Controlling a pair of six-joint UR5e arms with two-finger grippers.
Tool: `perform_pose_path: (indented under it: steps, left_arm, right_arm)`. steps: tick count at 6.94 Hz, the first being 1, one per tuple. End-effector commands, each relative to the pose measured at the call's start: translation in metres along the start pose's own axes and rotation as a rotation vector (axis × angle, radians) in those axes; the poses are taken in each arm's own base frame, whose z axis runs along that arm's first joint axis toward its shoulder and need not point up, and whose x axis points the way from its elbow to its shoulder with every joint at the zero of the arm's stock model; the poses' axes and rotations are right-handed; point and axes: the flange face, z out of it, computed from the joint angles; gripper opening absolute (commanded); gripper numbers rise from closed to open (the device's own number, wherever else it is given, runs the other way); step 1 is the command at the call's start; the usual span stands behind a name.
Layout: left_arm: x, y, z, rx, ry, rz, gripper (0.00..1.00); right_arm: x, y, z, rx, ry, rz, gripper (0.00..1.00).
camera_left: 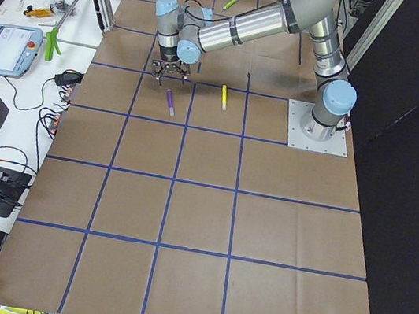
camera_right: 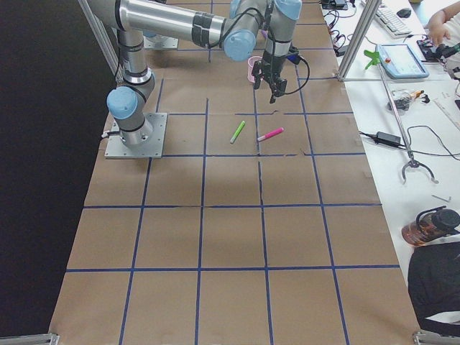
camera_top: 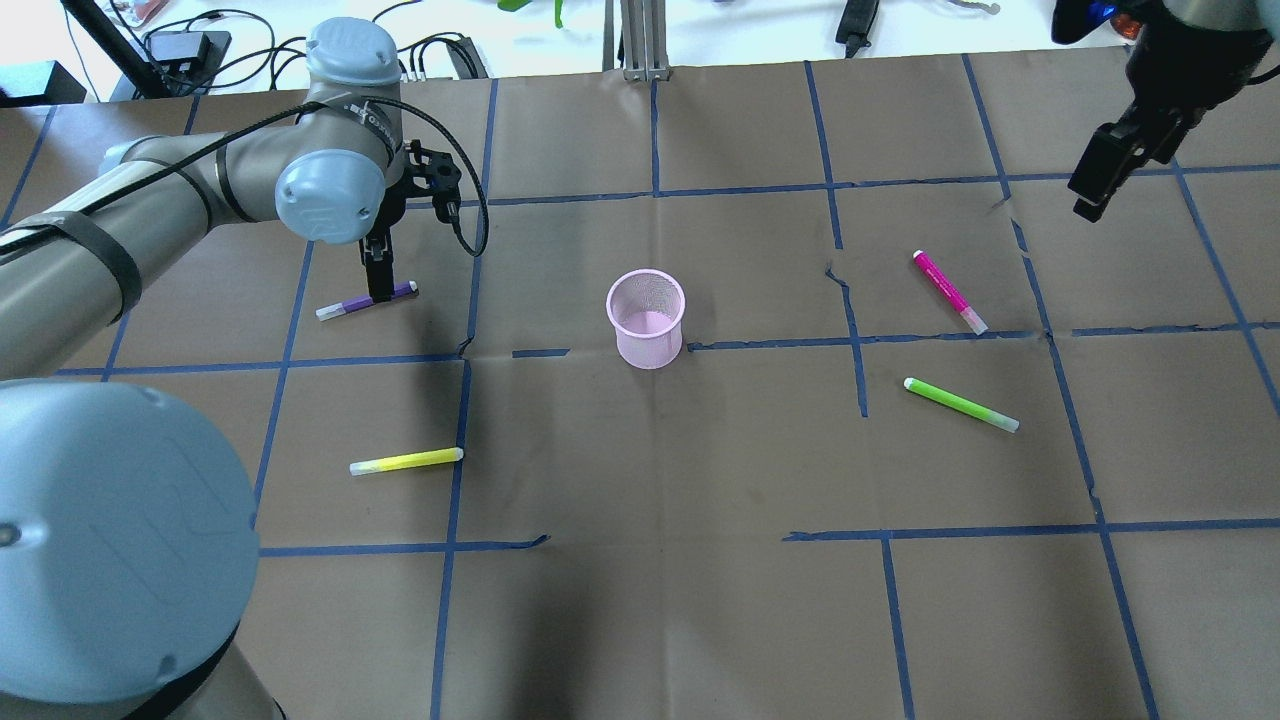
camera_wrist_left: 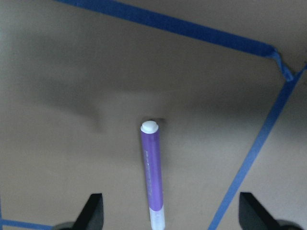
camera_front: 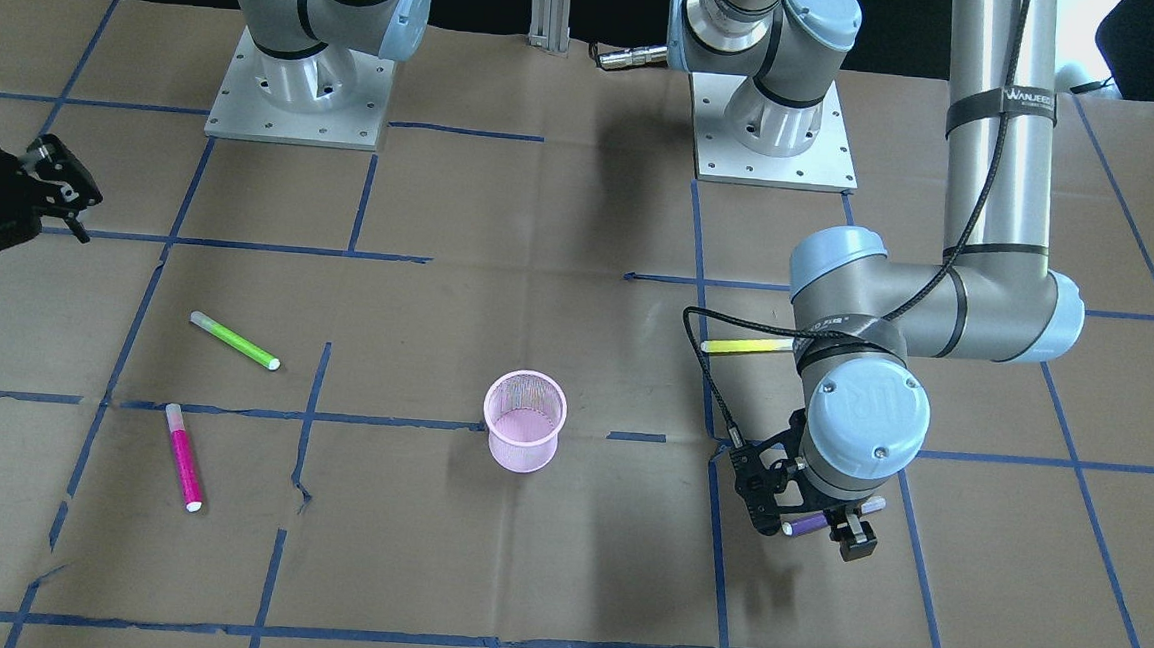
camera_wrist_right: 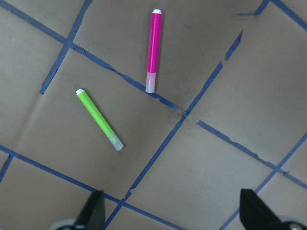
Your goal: Insert purple and pink pens into pink cup
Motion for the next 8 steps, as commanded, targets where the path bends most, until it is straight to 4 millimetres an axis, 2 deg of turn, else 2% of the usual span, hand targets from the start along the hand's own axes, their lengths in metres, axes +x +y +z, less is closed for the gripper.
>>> perform_pose_path:
  steps: [1, 2, 4, 5, 6, 7, 8]
  left_arm:
    - [-0.003, -0.009, 0.027, 0.002, -0.018, -0.007, 0.97]
    - [0.001, -0.011, 0.032, 0.000, -0.011, -0.001, 0.97]
    - [-0.002, -0.015, 0.044, 0.006, -0.009, -0.005, 0.97]
    - [-0.002, -0.016, 0.047, 0.003, -0.003, -0.003, 0.96]
    - [-0.002, -0.016, 0.047, 0.003, -0.003, -0.003, 0.86]
    - [-0.002, -0.016, 0.047, 0.002, -0.004, -0.002, 0.60]
    - [-0.002, -0.015, 0.045, 0.001, -0.005, -0.005, 0.24]
  right_arm:
    - [-0.020, -0.074, 0.067, -0.135, 0.013, 0.015, 1.00]
    - [-0.012, -0.102, 0.105, -0.184, -0.018, -0.004, 1.00]
    - [-0.006, -0.138, 0.193, -0.279, -0.087, -0.034, 1.00]
    - [-0.003, -0.150, 0.217, -0.274, -0.079, -0.032, 1.00]
    - [-0.002, -0.152, 0.221, -0.273, -0.075, -0.032, 1.00]
    - [0.000, -0.149, 0.218, -0.290, -0.054, -0.036, 1.00]
    - [0.003, -0.149, 0.222, -0.306, -0.028, -0.040, 1.00]
